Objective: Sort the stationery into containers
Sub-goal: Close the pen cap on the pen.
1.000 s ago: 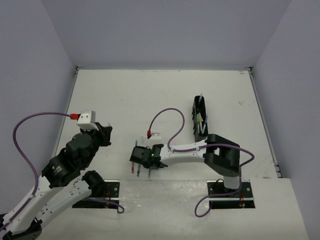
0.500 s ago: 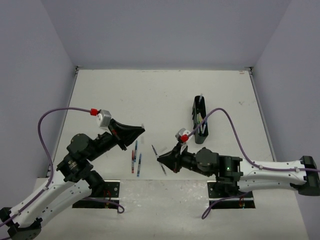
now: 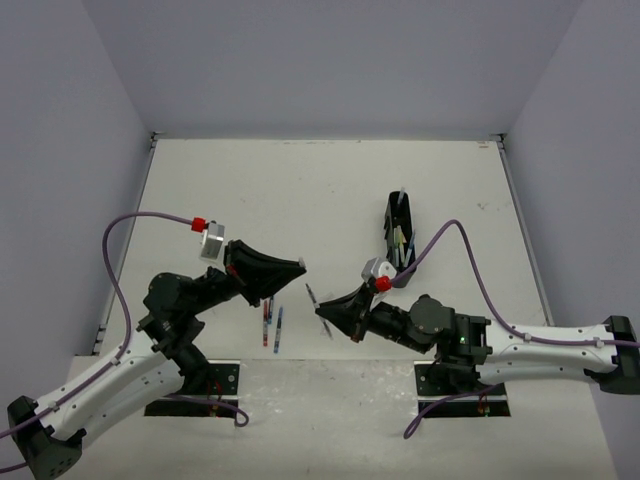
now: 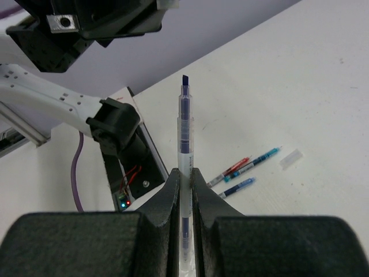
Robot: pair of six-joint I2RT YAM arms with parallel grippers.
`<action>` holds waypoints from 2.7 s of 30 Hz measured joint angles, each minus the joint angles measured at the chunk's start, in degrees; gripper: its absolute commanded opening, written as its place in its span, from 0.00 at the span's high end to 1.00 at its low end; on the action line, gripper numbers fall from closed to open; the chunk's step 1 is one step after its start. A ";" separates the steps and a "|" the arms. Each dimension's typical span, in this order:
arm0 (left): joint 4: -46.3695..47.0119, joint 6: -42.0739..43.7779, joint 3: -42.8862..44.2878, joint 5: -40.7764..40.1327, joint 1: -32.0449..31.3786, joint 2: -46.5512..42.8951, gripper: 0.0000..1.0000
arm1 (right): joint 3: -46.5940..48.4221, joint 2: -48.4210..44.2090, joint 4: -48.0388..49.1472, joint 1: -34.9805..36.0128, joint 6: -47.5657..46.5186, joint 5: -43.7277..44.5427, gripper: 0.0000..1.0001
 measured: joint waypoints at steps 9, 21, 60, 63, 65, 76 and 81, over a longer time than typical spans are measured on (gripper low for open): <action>0.56 -2.09 -0.91 -1.41 0.00 -0.54 1.00 | 0.00 0.07 4.65 0.00 -2.89 1.30 1.00; 1.11 -3.19 -2.18 -1.73 0.00 0.46 1.00 | 0.13 0.79 5.25 0.00 -4.07 1.37 1.00; 6.32 -5.87 -3.11 -2.83 0.00 1.24 1.00 | 3.12 2.35 4.60 0.00 -5.53 3.80 1.00; 6.33 -5.87 -3.11 -3.02 0.00 1.06 1.00 | 3.36 2.38 4.51 0.00 -5.49 3.56 1.00; 6.33 -5.87 -3.11 -3.04 0.00 1.04 1.00 | 3.45 2.46 4.42 0.00 -5.47 3.40 1.00; 5.47 -5.85 -3.11 -3.26 0.00 1.04 1.00 | 4.13 4.44 4.44 -0.01 -4.95 2.33 1.00; 5.37 -5.85 -3.11 -3.27 0.00 0.98 1.00 | 4.24 4.51 4.44 -0.02 -4.88 2.45 1.00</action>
